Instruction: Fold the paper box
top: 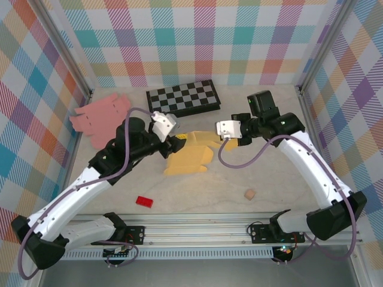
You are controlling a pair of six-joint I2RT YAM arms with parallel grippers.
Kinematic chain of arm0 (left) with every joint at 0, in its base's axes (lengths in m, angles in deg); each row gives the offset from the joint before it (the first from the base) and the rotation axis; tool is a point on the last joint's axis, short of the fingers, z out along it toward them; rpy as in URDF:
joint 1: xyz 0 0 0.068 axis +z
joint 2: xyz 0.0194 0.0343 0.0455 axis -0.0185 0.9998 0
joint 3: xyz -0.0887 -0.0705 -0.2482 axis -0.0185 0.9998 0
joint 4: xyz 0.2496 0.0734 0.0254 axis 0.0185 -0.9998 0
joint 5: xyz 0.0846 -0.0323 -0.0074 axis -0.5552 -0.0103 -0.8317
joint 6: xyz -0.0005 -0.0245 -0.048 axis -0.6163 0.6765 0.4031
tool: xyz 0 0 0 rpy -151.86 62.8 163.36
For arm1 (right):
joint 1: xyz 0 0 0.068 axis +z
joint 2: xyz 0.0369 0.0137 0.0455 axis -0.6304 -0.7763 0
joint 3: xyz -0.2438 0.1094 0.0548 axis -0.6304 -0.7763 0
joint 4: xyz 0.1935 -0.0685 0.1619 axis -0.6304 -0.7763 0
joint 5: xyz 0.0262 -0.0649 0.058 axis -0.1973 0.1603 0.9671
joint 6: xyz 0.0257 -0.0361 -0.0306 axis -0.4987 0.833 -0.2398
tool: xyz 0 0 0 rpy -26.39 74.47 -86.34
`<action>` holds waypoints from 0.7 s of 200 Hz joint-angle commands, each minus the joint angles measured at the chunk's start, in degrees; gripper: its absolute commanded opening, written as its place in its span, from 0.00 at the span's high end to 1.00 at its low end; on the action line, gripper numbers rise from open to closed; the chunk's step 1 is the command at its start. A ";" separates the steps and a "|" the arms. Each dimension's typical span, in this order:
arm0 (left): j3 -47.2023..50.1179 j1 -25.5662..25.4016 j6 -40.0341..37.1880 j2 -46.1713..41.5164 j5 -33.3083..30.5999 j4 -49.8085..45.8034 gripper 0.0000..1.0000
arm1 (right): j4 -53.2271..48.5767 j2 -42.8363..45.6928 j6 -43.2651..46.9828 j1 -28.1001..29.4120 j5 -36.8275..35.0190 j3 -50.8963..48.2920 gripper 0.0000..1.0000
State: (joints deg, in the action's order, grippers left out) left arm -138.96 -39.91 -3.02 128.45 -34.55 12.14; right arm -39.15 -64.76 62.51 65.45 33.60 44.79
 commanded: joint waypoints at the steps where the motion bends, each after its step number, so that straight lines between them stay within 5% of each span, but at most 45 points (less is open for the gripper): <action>1: 4.59 3.89 8.79 -3.76 -3.27 5.04 0.50 | -3.91 -2.66 -6.12 0.17 -1.90 2.95 1.00; 55: 17.93 18.65 24.55 -9.91 1.08 13.31 0.35 | -5.24 -5.06 -11.16 -0.66 -4.15 3.55 1.00; 82: 16.99 25.80 32.06 0.01 17.43 19.01 0.35 | -4.91 -4.27 -12.25 -2.83 -0.39 3.33 1.00; 108: 20.23 26.84 35.85 6.22 30.17 32.29 0.35 | -2.79 -2.55 -11.48 -5.31 2.46 0.30 1.00; 140: 26.62 26.79 35.71 8.19 33.15 43.23 0.38 | 0.12 -1.21 -8.65 -7.68 8.24 -3.05 1.00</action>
State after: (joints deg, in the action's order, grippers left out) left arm -115.18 -13.33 30.20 136.06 -10.27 41.83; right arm -41.25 -67.93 52.04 59.05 34.56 44.02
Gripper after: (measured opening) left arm 0.641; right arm 0.060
